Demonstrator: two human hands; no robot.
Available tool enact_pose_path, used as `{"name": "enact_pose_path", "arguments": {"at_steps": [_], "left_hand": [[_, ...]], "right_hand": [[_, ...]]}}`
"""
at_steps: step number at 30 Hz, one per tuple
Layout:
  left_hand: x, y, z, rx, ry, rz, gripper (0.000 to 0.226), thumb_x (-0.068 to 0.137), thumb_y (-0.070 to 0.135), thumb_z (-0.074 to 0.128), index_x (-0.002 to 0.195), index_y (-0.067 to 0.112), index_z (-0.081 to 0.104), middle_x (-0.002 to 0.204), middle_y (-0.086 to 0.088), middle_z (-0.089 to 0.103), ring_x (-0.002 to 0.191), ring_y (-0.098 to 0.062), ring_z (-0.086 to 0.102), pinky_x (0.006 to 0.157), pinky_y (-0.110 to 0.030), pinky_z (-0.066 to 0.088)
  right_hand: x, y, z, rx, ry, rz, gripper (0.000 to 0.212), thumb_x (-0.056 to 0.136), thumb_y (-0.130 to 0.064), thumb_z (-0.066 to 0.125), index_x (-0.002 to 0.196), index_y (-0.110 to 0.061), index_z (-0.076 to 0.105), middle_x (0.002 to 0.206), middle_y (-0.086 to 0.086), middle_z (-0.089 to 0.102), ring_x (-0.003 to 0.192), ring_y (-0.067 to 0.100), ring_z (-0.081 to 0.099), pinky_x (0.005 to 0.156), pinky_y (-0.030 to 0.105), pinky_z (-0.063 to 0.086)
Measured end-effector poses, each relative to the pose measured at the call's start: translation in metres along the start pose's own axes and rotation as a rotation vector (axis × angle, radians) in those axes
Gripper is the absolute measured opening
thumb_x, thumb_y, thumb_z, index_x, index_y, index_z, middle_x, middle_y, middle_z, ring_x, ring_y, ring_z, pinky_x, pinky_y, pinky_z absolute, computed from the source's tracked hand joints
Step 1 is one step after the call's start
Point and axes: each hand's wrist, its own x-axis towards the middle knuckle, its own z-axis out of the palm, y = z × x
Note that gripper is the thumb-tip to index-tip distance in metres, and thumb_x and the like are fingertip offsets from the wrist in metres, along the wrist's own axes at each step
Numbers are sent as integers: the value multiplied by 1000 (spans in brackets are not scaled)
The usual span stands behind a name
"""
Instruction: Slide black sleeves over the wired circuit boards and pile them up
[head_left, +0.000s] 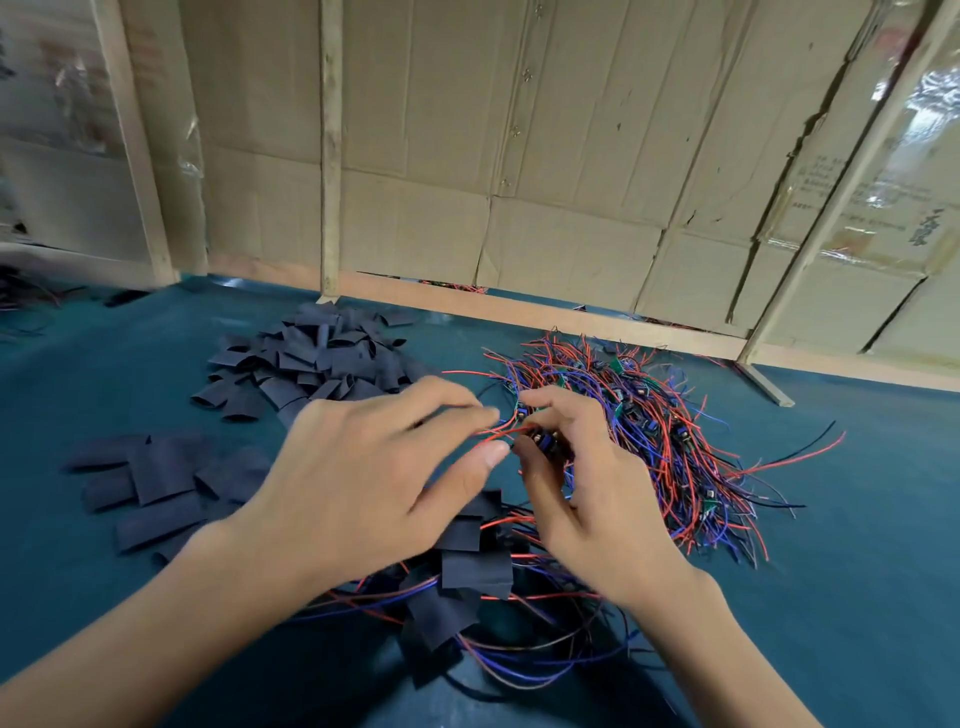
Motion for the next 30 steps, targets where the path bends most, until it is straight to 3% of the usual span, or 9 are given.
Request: {"name": "enact_pose_path", "arguments": {"at_steps": [3,5,8,13,17,21,25,28,30], "left_hand": [[-2,-9,8,22,-232,-56,56,95,64,18,137,43,49,107,17,66,83,-10,67,58,-33,49],[-3,-15,10,-68,-329,-108,44,97,61,23,125,45,54,97,21,65,79,1,59,66,-33,49],[0,-23,8,-148,-359,-163,38,96,59,30,103,41,62,92,22,63,76,1,54,65,-30,47],[1,-37,-2,-117,-401,-141,51,88,68,18,118,53,58,95,16,53,75,3,51,60,-27,43],[2,-45,-4,-117,-379,-166,35,98,59,33,112,51,64,91,26,60,71,12,51,56,-22,38],[3,-40,2,-341,-348,-298,23,94,53,48,97,48,70,79,31,68,54,-2,55,53,-15,41],[0,-30,14,-487,-315,-378,19,95,46,56,91,43,74,69,13,71,42,-10,43,44,-19,30],[1,-20,16,-612,-257,-396,16,94,37,63,85,38,76,66,13,70,38,-6,38,43,-15,28],[3,-16,14,-695,-203,-403,15,92,30,67,83,33,78,74,19,72,40,7,45,48,-6,32]], "right_hand": [[0,-2,3,31,30,12,37,100,-28,52,133,-32,36,105,-18,61,57,12,52,55,40,49],[-1,-2,4,44,31,10,37,100,-28,52,134,-32,36,106,-19,60,56,14,51,54,38,47],[-2,3,-1,63,20,18,41,99,-22,53,135,-33,37,102,-19,58,57,18,50,59,38,47],[0,11,-9,5,-16,36,33,97,-15,50,128,-26,56,95,-19,55,66,11,51,64,29,44],[1,20,-15,-55,-10,41,27,95,-13,49,107,-20,72,86,-14,53,70,9,54,65,37,49],[4,18,-16,-242,-40,-17,25,94,-43,57,97,-24,74,79,-9,62,75,14,58,71,38,49],[6,8,-13,-479,-57,-141,41,94,-52,59,111,-19,75,91,-10,71,98,23,63,95,44,39],[8,-4,-9,-541,-179,-181,41,99,-49,49,113,-18,72,89,-7,72,89,23,63,94,45,42],[7,-10,-6,-592,-350,-137,45,105,-45,31,113,-20,68,92,-4,72,87,27,64,85,42,44]]}}
